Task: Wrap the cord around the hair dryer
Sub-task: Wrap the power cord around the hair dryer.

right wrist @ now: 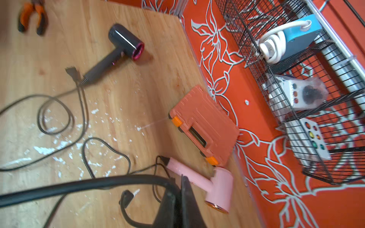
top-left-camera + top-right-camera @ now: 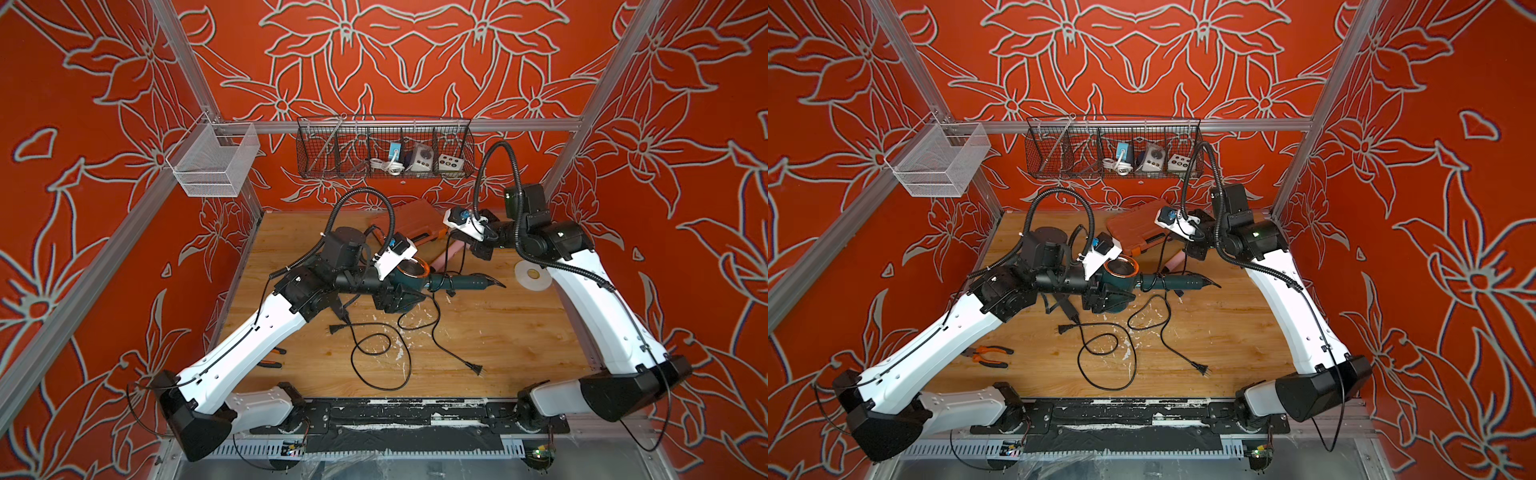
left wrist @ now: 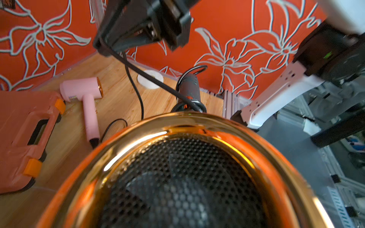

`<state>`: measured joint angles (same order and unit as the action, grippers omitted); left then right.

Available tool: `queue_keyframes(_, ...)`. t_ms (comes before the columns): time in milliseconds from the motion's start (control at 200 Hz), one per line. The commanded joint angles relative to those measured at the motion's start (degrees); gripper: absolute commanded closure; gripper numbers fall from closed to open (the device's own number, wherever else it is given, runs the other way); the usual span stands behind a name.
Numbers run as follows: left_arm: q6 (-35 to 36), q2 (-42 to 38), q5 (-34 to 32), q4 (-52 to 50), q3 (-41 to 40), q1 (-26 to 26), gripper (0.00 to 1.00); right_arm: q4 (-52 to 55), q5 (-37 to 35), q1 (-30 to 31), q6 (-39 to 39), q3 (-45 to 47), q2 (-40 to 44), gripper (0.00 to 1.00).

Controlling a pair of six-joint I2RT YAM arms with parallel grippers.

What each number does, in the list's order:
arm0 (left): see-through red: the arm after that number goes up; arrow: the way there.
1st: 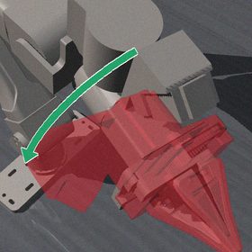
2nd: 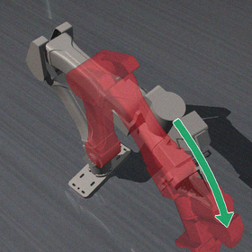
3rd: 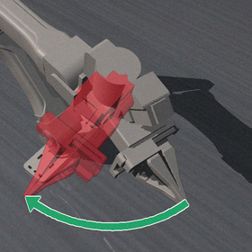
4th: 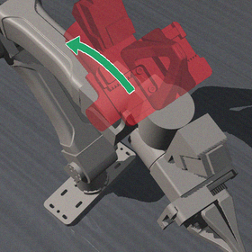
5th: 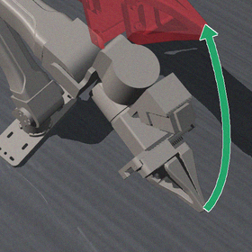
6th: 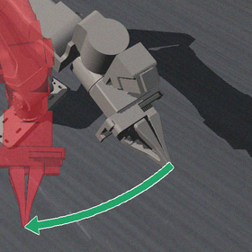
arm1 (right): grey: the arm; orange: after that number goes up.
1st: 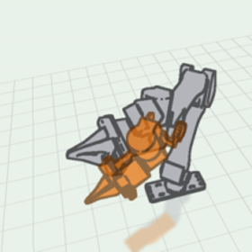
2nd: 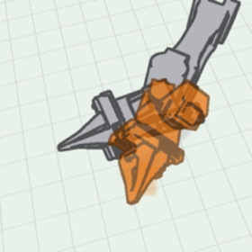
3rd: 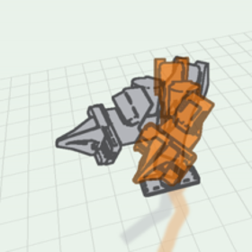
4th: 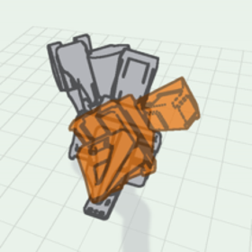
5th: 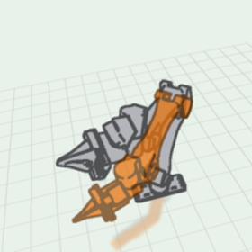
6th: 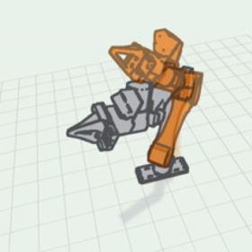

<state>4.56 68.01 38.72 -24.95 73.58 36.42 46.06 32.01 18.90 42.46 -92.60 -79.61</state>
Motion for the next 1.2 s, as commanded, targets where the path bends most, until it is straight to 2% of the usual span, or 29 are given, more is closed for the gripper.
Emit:
queue_keyframes(0, -8.60, -2.30, 14.48, 14.07, -1.59, -2.84, 1.00, -9.91, 10.82, -3.85, -10.02, 5.29, 2.18, 1.00)
queue_keyframes(80, -12.47, -2.22, 17.36, 19.37, -1.96, -4.78, 1.00, -16.80, 14.63, -5.38, -16.65, 11.13, 4.03, 1.00)
queue_keyframes(165, -13.17, -1.76, 18.90, 20.55, -0.89, -5.31, 1.00, -23.84, 17.31, -6.64, -22.73, 16.15, 5.45, 1.00)
queue_keyframes(305, -14.75, -1.32, 20.27, 22.57, 0.15, -5.49, 1.00, -24.54, 19.21, -7.29, -26.06, 16.13, 3.71, 0.83)
queue_keyframes(440, -16.41, -1.34, 20.52, 24.93, 0.72, -5.92, 1.00, -23.68, 21.26, -8.36, -27.78, 15.41, 1.68, 0.73)
queue_keyframes(731, -18.31, -0.86, 19.93, 27.14, 1.30, -7.80, 1.00, -28.37, 22.22, -10.11, -31.13, 20.62, 2.66, 0.50)
queue_keyframes(846, -20.57, -0.53, 19.69, 30.22, 1.52, -9.03, 1.00, -30.51, 22.71, -10.28, -32.12, 23.07, 3.45, 0.47)
queue_keyframes(976, -22.37, 0.51, 20.01, 32.20, 3.34, -9.44, 1.00, -34.64, 26.79, -10.11, -33.51, 26.59, 3.31, 0.46)
queue_keyframes(1191, -23.23, 1.28, 19.12, 32.60, 5.64, -9.53, 1.00, -48.59, 33.73, -8.81, -41.88, 36.56, 5.32, 0.44)
